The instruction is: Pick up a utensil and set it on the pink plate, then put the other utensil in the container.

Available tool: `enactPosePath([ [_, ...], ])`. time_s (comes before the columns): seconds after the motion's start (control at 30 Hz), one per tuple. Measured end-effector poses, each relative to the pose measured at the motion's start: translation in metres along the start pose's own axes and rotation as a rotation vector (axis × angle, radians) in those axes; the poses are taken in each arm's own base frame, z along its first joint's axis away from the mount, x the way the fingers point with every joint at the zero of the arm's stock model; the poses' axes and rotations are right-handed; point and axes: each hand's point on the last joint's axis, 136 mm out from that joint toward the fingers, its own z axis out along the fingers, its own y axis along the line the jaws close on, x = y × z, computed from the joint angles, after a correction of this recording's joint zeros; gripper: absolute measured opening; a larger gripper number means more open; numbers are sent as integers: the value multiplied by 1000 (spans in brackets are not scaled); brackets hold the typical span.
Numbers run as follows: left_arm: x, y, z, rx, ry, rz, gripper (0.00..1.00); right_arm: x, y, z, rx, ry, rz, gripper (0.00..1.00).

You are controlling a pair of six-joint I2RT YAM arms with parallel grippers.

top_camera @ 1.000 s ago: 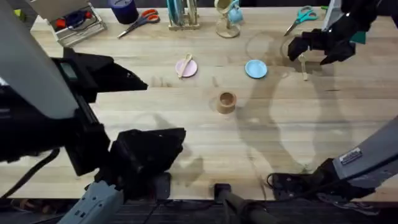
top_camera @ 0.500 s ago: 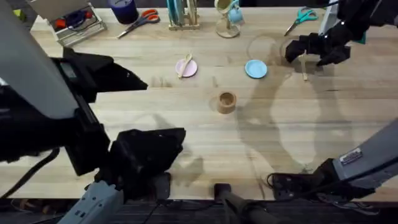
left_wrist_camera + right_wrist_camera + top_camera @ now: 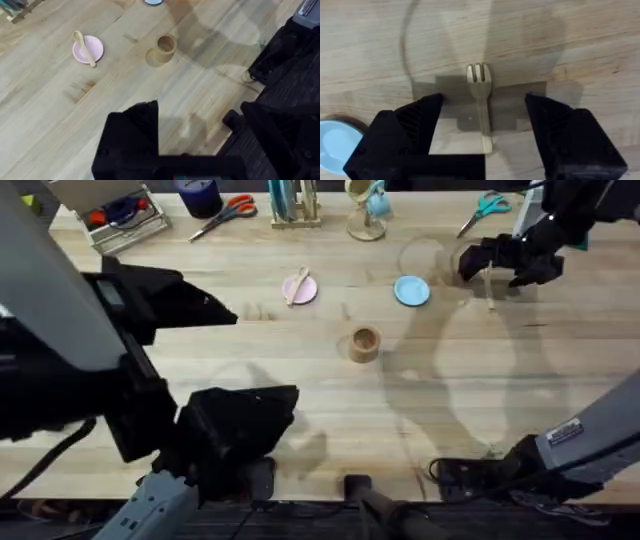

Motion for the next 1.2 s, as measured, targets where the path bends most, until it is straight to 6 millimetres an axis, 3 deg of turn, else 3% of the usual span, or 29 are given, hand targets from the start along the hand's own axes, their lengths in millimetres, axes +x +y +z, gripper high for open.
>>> enactPosePath([
  [0.6,0,0,0,0,0,0,993,6,0,-1,1,26,22,968],
  [0.67,0,0,0,0,0,0,993,8,0,-2,1,35,21,859],
  [0.73,0,0,0,0,0,0,993,10,0,-2,2,43,21,675],
  [0.9,0,0,0,0,0,0,993,12,-3,-3,18,50,20,83],
  [0.97,0,0,0,0,0,0,993,11,-4,-4,18,46,23,38],
  [1.2,0,0,0,0,0,0,993,15,-4,-7,17,66,17,30],
])
